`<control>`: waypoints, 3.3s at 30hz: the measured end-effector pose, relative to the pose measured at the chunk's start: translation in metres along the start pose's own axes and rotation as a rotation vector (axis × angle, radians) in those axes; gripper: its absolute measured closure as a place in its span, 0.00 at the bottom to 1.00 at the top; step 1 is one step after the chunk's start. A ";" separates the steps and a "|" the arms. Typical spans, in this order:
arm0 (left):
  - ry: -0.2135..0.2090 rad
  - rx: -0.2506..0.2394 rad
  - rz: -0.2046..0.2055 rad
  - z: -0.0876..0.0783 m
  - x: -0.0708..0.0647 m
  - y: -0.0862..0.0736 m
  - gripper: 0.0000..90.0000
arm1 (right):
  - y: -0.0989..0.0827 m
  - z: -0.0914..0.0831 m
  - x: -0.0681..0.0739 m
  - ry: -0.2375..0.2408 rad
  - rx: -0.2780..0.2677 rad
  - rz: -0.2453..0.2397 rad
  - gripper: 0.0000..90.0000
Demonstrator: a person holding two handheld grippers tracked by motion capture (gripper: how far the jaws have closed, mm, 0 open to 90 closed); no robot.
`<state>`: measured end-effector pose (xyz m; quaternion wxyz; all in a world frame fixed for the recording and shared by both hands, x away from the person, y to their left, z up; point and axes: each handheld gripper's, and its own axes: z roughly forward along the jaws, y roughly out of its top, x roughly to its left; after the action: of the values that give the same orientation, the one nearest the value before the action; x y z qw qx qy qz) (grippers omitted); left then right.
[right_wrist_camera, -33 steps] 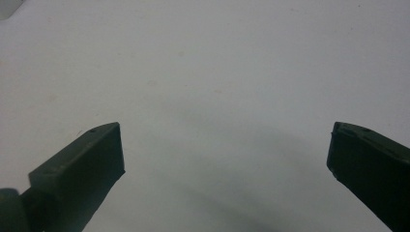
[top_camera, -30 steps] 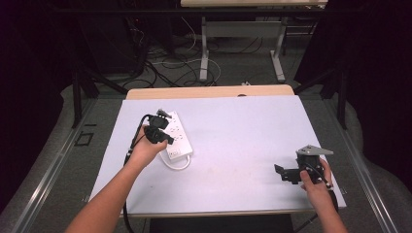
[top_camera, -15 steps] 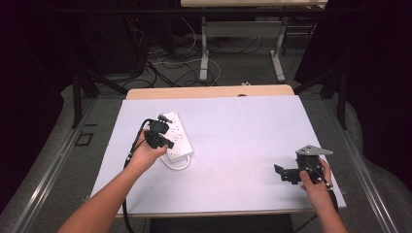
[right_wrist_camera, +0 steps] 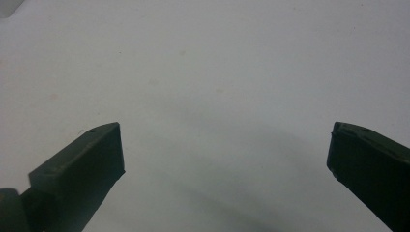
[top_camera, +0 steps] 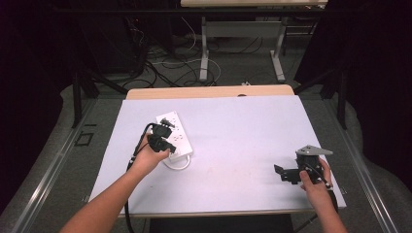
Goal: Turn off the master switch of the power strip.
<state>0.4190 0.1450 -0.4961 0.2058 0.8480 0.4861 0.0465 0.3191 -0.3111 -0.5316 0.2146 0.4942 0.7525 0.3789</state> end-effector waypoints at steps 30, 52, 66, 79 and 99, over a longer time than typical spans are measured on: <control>0.059 -0.001 0.034 0.016 -0.008 0.003 1.00 | -0.001 0.002 0.001 0.005 0.008 -0.003 0.00; 0.028 -0.046 -0.015 0.003 -0.002 0.006 1.00 | -0.001 0.002 0.000 0.006 0.004 -0.003 0.00; 0.016 -0.098 -0.019 -0.007 -0.001 0.003 0.98 | 0.001 0.002 0.001 0.006 0.001 -0.002 0.00; -0.013 -0.146 -0.028 -0.020 0.003 -0.003 0.85 | 0.001 0.002 0.001 0.002 0.003 -0.002 0.00; -0.009 -0.231 -0.075 -0.037 0.015 -0.022 0.60 | 0.001 0.002 0.001 0.001 0.000 -0.001 0.00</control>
<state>0.3992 0.1785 -0.4729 0.3061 0.8002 0.5078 0.0906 0.3204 -0.3093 -0.5318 0.2145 0.4935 0.7528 0.3791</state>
